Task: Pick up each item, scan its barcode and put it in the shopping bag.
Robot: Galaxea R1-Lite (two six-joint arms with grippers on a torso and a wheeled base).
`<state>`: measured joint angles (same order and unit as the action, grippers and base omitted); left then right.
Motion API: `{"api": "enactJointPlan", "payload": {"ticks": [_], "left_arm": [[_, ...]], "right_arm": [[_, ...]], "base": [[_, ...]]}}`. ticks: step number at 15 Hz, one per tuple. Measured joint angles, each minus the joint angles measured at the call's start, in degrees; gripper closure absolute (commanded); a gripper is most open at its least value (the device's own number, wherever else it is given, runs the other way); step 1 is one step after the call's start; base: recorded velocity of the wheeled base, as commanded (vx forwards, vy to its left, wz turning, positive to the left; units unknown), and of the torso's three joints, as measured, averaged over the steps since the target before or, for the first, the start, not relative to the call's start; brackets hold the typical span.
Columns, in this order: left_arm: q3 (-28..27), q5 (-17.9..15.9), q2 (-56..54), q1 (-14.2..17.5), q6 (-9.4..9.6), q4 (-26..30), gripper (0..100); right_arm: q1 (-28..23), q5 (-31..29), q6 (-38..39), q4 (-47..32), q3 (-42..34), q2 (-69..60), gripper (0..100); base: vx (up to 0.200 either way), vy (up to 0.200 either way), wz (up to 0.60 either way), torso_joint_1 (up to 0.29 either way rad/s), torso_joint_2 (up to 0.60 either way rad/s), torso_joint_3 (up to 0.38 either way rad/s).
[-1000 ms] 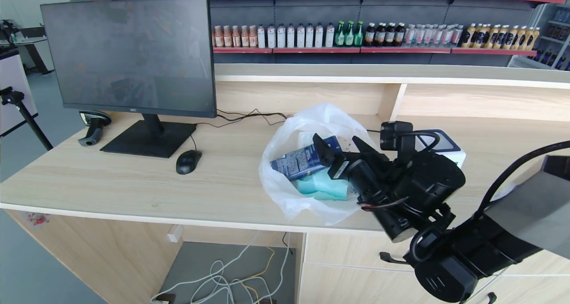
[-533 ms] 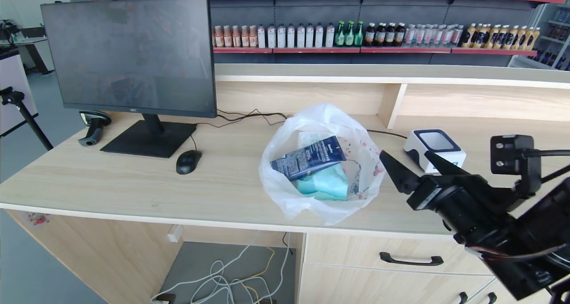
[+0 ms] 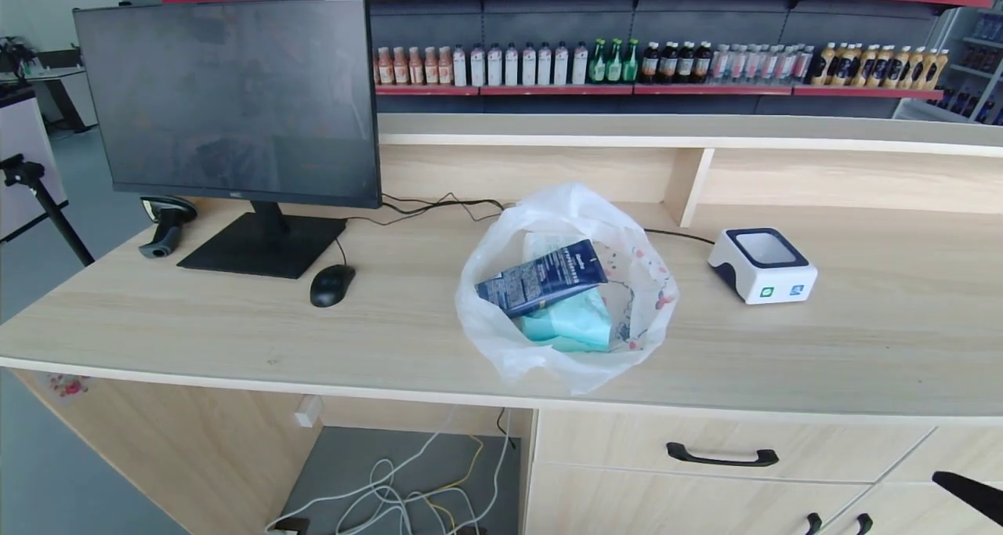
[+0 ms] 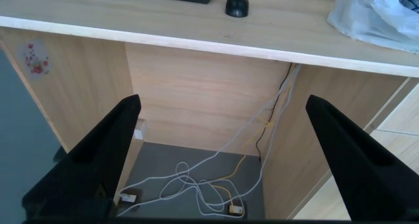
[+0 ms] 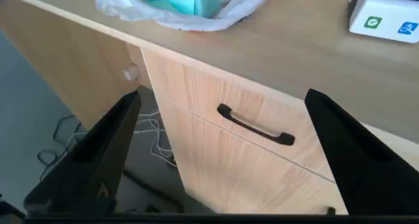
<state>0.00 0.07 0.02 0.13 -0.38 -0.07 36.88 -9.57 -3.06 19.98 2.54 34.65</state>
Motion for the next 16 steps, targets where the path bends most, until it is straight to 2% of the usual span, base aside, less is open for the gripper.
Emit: {"api": "enactJointPlan", "payload": {"ticks": [1,2,3,4,6,7,9,11,12,13,14,16], "left_arm": [[0.00,0.00,0.00,0.00,0.02,0.00,0],[0.00,0.00,0.00,0.00,0.05,0.00,0],[0.00,0.00,0.00,0.00,0.11,0.00,0],[0.00,-0.02,0.00,0.00,0.09,0.00,0],[0.00,0.00,0.00,0.00,0.00,0.00,0],[0.00,0.00,0.00,0.00,-0.02,0.00,0],[0.00,-0.07,0.00,-0.04,0.69,0.02,0],[0.00,-0.10,0.00,-0.04,0.84,0.10,0],[0.00,-0.10,0.00,-0.04,0.73,0.12,0],[-0.02,-0.07,0.00,-0.04,0.76,0.15,0],[-0.02,-0.12,0.00,-0.04,0.84,0.32,0],[-0.07,-0.10,-0.02,-0.02,0.78,0.39,0]], "right_arm": [[0.79,1.89,-1.73,-13.23,0.74,-8.19,0],[1.24,3.00,-2.00,-21.64,1.38,-14.20,0],[0.50,2.86,0.22,-26.62,2.01,-19.69,0],[-2.01,1.72,2.24,-27.59,2.45,-23.19,0],[-12.37,2.00,3.66,-28.54,2.89,-26.40,0],[-17.15,3.08,1.69,-28.79,2.89,-26.75,0],[-23.45,2.65,-1.34,-27.86,2.83,-26.94,0],[-30.77,1.45,-1.26,-24.58,1.68,-28.48,0],[-33.83,3.01,-1.04,-22.63,0.77,-29.79,0],[-35.12,7.33,-0.27,-21.20,-0.23,-31.26,0],[-35.94,9.17,1.32,-20.53,-1.41,-32.50,0],[-36.41,9.52,1.10,-20.19,-2.29,-34.01,0]], "base": [[0.000,0.000,0.00,0.000,0.00,0.000],[0.000,0.000,0.00,0.000,0.00,0.000],[0.000,0.000,0.00,0.000,0.00,0.000],[-0.200,0.000,0.00,0.007,0.00,0.002],[-0.200,0.000,0.00,0.017,0.00,0.002],[-0.200,0.000,0.00,0.017,0.00,-0.002],[-0.200,0.000,0.00,-0.015,0.00,0.002],[0.000,0.000,0.00,0.000,0.00,0.000],[0.000,-0.200,0.00,-0.012,0.00,0.002],[0.000,-0.200,0.00,0.002,0.00,0.002],[0.000,-0.200,0.00,0.036,0.01,-0.012],[0.000,-0.200,0.00,-0.007,0.00,0.002]]}}
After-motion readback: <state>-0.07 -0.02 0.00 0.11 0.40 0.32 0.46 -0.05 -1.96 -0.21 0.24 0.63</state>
